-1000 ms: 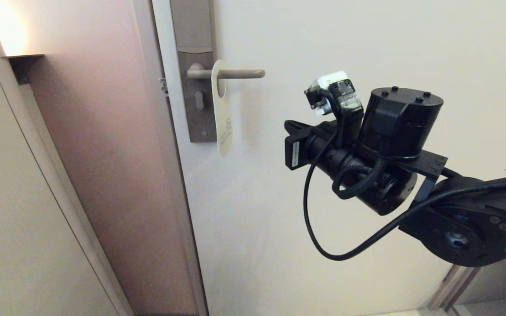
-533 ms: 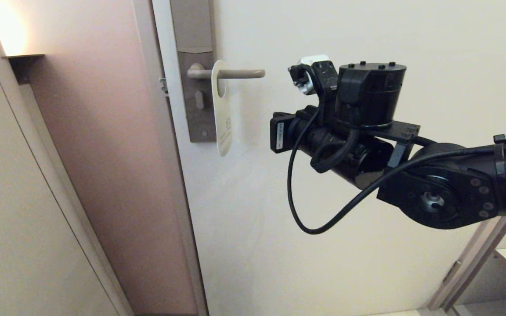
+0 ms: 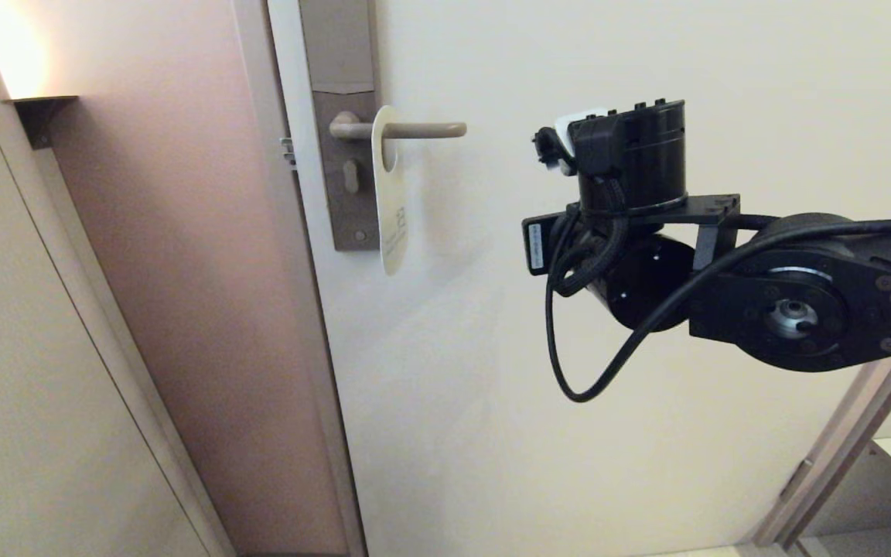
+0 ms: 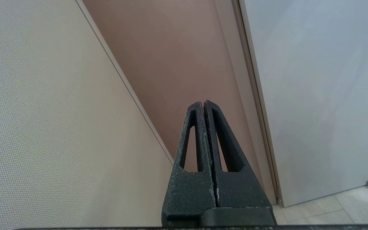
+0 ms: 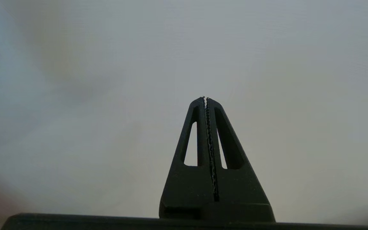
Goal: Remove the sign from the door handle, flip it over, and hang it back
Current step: Hang the sign back with the other side facing out
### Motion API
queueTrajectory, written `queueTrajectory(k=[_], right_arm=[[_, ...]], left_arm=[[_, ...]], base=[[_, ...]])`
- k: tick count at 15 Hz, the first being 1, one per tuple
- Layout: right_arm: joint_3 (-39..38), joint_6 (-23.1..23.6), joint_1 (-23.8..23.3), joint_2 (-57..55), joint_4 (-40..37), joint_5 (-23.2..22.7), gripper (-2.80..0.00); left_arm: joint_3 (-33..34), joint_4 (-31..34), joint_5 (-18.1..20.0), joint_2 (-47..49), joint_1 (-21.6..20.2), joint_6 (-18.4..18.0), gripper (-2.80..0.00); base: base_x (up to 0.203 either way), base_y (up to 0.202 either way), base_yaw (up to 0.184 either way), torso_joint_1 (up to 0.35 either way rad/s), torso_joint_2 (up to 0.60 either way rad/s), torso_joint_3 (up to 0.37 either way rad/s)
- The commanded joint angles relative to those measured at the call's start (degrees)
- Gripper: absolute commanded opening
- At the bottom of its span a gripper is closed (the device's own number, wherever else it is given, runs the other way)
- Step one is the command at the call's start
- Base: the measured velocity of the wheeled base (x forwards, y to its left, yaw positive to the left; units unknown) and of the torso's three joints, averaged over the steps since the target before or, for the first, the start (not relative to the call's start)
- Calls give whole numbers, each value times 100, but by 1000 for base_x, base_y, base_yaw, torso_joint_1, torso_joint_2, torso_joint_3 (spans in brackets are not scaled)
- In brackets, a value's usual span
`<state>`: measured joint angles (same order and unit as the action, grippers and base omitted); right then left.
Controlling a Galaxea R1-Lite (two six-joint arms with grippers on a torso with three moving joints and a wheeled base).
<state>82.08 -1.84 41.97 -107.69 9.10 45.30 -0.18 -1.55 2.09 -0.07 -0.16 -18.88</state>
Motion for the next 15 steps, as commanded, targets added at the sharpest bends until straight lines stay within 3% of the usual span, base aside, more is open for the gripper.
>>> queueTrajectory(k=[1, 4, 7, 10, 13, 15], right_arm=[[172, -29, -3, -2, -170, 1024, -280], [902, -44, -5, -241, -335, 1921, -280], [1462, -44, 3, -375, -868, 2283, -280], [1036, -45, -1, -137, -904, 1950, -280], [527, -77, 17, 190, -1154, 1074, -280], [597, -72, 262, 161, -1159, 627, -280]], left_arm=[[1, -3, 2, 7, -2, -10, -280], [1, -3, 2, 7, -2, -19, -280], [1, -3, 2, 7, -2, -10, -280], [1, -3, 0, 7, -2, -12, -280], [1, -3, 2, 7, -2, -18, -280], [1, -3, -6, 7, -2, -10, -280]], base=[[0, 0, 0, 0, 0, 0], [0, 0, 0, 0, 0, 0], [0, 0, 0, 0, 0, 0], [0, 0, 0, 0, 0, 0], [0, 0, 0, 0, 0, 0], [0, 0, 0, 0, 0, 0]])
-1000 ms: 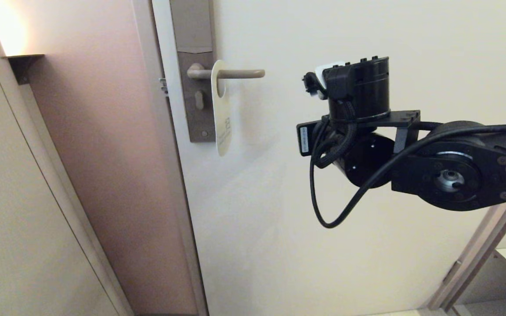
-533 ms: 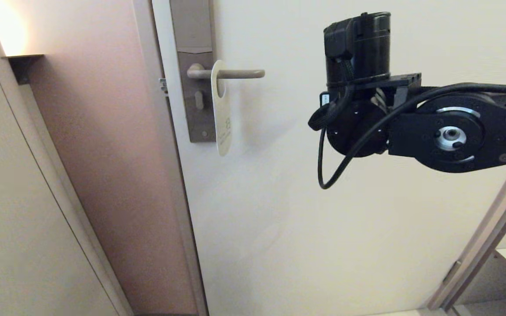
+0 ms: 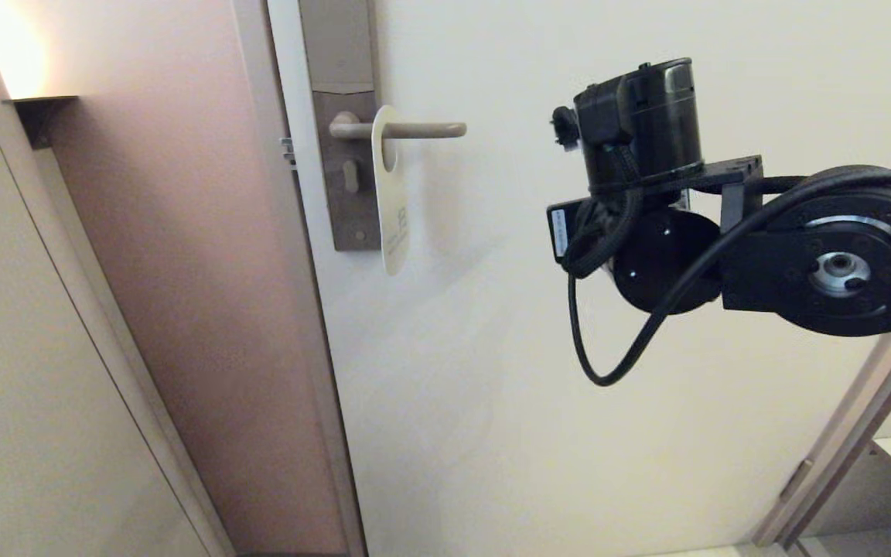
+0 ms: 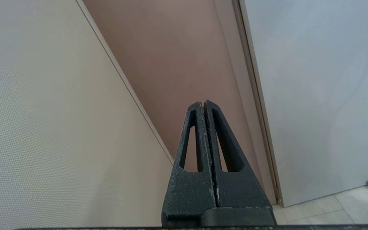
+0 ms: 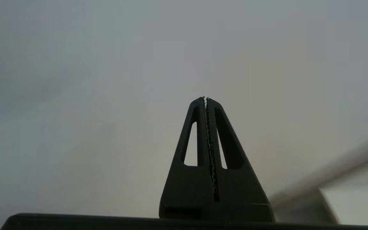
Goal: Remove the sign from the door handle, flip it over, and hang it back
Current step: Hang the sign back with the other side facing out
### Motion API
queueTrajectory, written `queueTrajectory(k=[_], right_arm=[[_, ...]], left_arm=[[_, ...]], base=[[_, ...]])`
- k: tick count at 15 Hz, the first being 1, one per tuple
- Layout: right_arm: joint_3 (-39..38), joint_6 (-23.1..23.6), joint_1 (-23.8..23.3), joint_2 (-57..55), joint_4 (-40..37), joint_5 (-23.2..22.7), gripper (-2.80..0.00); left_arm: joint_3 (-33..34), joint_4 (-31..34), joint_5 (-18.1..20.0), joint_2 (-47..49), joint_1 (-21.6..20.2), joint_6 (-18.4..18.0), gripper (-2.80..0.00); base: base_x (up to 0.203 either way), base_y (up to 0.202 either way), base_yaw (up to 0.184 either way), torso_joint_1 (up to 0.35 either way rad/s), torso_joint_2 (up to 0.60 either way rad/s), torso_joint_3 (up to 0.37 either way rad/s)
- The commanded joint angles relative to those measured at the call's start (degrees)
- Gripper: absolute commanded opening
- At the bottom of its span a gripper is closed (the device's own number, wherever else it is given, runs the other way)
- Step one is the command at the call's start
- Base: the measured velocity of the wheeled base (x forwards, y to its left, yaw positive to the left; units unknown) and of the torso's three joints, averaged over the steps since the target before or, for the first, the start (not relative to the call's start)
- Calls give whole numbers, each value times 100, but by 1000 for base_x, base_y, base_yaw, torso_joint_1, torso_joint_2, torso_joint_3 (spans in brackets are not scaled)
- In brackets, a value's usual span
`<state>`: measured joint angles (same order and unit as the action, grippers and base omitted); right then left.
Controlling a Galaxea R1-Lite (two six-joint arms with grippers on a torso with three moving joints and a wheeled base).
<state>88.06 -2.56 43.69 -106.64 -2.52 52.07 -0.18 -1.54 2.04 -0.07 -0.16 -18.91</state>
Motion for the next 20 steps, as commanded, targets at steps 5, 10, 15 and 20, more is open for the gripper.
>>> queueTrajectory(k=[5, 10, 15, 20], right_arm=[[627, 20, 761, -640, 53, -880, -280], [1738, 27, 902, -1486, 59, -900, -280], [2048, 36, 905, -1728, 68, -951, -280], [2121, 36, 905, -1720, 85, -1097, -280]], left_arm=[[1, -5, 7, 7, -2, -8, -280], [1, -5, 7, 7, -2, -8, -280], [1, -5, 7, 7, -2, -8, -280], [1, -5, 7, 7, -2, -16, -280]], base=[[0, 0, 0, 0, 0, 0], [0, 0, 0, 0, 0, 0], [0, 0, 0, 0, 0, 0], [0, 0, 0, 0, 0, 0]])
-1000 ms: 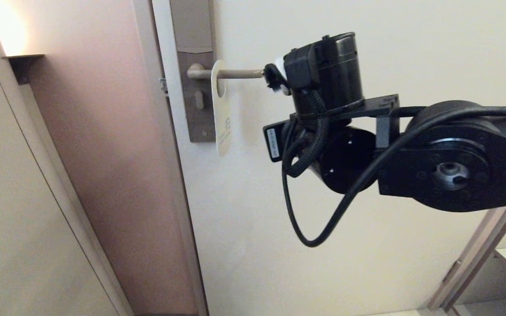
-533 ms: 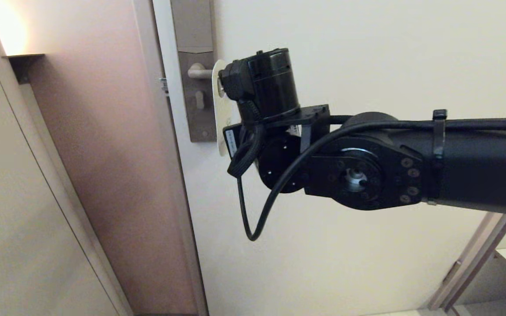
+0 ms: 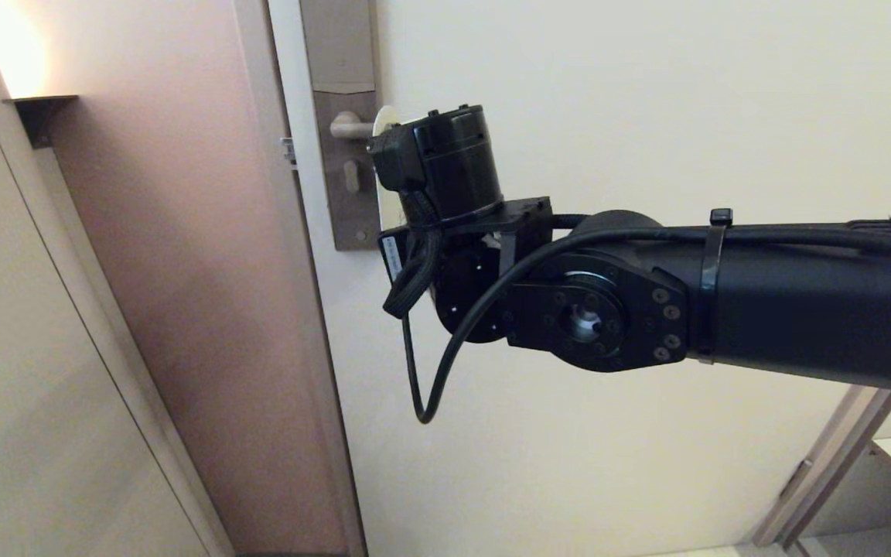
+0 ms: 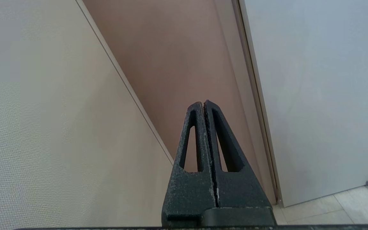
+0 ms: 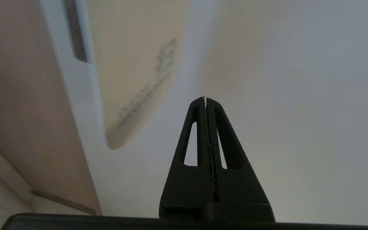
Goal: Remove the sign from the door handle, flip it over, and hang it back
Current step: Hang the sign back with the other side facing out
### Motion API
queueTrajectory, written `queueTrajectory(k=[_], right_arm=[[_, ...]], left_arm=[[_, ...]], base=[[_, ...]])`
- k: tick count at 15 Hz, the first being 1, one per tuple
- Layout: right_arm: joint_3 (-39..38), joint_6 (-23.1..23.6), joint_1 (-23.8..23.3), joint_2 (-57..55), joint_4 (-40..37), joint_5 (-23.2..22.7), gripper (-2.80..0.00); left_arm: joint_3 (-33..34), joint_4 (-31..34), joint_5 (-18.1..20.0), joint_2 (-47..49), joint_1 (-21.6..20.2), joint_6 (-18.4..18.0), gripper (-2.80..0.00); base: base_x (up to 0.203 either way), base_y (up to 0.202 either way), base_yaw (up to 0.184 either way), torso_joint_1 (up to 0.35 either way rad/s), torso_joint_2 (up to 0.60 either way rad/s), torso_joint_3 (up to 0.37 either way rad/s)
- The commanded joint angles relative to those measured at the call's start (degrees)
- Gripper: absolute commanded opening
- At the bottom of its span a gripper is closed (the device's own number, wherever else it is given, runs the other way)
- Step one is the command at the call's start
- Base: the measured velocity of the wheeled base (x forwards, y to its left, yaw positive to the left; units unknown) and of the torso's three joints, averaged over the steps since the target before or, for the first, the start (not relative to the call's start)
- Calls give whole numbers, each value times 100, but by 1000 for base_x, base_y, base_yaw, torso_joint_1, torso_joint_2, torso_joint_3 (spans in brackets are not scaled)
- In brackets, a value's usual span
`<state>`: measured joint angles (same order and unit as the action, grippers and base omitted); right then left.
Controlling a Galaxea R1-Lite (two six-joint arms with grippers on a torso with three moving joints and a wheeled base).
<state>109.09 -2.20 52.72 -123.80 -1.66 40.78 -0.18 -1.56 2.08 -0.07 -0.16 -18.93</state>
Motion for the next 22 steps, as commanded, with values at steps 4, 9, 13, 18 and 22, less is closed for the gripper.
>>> queueTrajectory(k=[4, 9, 13, 18, 22], right_arm=[[174, 88, 12, -57, 239, -221, -280], [191, 185, 82, -147, 692, -586, -280], [200, 320, 147, -300, 1213, -714, -280], [200, 378, 186, -515, 1824, -729, -280], [207, 439, 183, -697, 2231, -729, -280]], left_arm=[[1, -2, 2, 7, -2, -5, -280], [1, -2, 2, 7, -2, -6, -280], [1, -2, -6, 7, -2, -5, -280], [1, -2, 2, 7, -2, -5, -280], [4, -2, -3, 7, -2, -11, -280]], base=[[0, 0, 0, 0, 0, 0], [0, 0, 0, 0, 0, 0], [0, 0, 0, 0, 0, 0], [0, 0, 0, 0, 0, 0], [0, 0, 0, 0, 0, 0]])
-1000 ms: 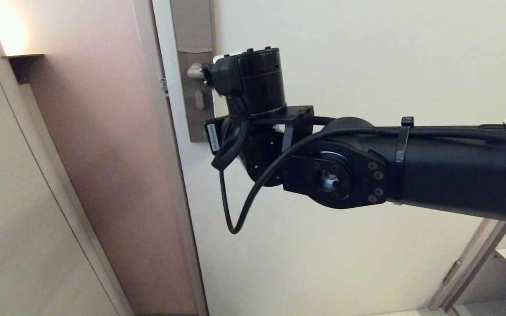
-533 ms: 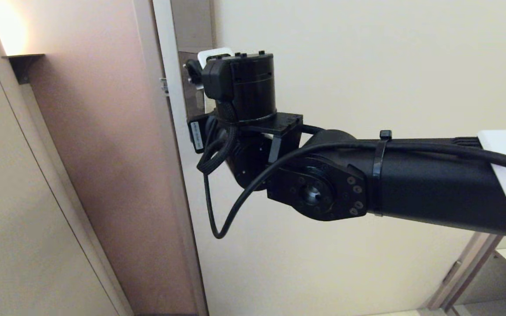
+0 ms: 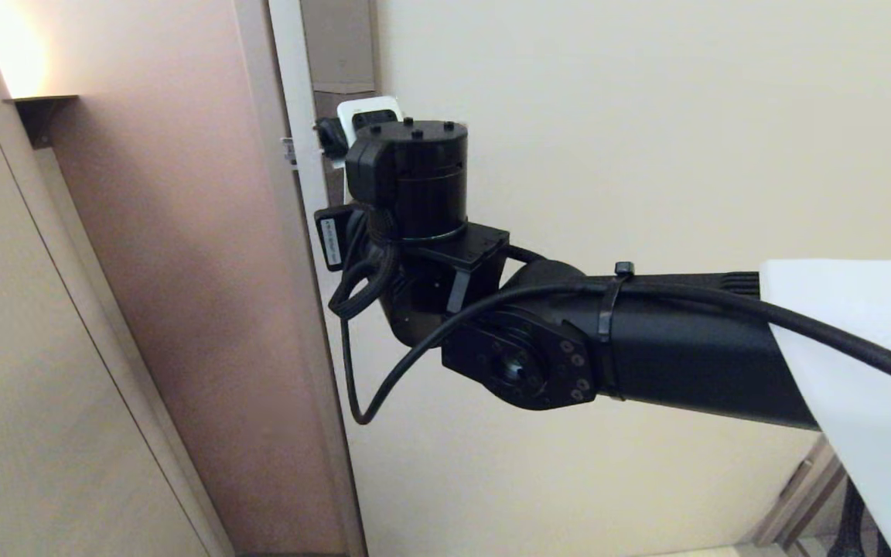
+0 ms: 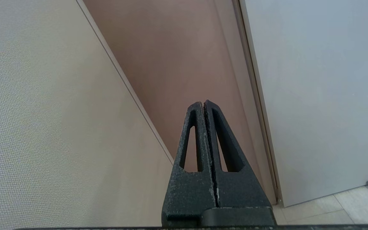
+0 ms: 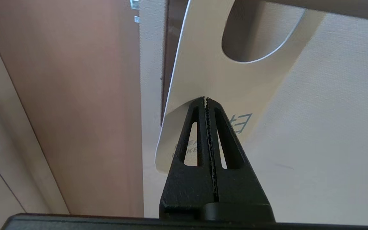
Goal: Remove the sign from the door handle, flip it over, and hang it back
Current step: Hang the sign back with the other side facing out
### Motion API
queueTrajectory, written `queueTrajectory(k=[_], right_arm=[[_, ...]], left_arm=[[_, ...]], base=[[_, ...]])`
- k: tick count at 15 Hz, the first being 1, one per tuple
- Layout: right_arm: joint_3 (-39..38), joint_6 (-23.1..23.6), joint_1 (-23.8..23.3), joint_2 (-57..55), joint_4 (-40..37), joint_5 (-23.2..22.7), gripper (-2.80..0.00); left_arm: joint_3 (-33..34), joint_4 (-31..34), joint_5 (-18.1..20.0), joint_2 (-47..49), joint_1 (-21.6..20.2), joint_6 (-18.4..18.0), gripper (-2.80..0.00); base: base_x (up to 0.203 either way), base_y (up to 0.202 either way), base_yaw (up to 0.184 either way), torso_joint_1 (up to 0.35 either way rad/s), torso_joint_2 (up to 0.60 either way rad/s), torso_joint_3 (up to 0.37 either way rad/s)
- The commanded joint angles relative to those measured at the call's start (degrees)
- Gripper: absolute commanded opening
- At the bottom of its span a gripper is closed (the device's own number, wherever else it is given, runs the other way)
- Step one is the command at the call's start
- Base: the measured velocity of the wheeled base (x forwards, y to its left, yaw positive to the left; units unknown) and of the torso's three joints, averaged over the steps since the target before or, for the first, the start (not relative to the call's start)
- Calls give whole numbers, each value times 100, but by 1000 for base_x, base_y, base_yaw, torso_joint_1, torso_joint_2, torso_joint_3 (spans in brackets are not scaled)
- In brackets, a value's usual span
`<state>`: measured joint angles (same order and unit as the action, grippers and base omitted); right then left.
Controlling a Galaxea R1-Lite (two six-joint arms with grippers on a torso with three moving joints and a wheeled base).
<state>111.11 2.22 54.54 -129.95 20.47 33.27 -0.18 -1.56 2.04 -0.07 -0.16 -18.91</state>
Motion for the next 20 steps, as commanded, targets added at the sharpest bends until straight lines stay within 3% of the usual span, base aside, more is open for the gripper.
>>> queueTrajectory(k=[1, 14, 20], right_arm=[[24, 61, 3, -126, 153, 22, -280], [201, 227, 22, -887, 1047, -56, -280], [236, 230, -5, -864, 1235, -562, -280]], left_arm=[[1, -2, 7, 7, -2, -10, -280], [1, -2, 7, 7, -2, -8, -280], [1, -2, 7, 7, -2, -16, -280]], base=[[0, 0, 0, 0, 0, 0], [0, 0, 0, 0, 0, 0], [0, 0, 0, 0, 0, 0]])
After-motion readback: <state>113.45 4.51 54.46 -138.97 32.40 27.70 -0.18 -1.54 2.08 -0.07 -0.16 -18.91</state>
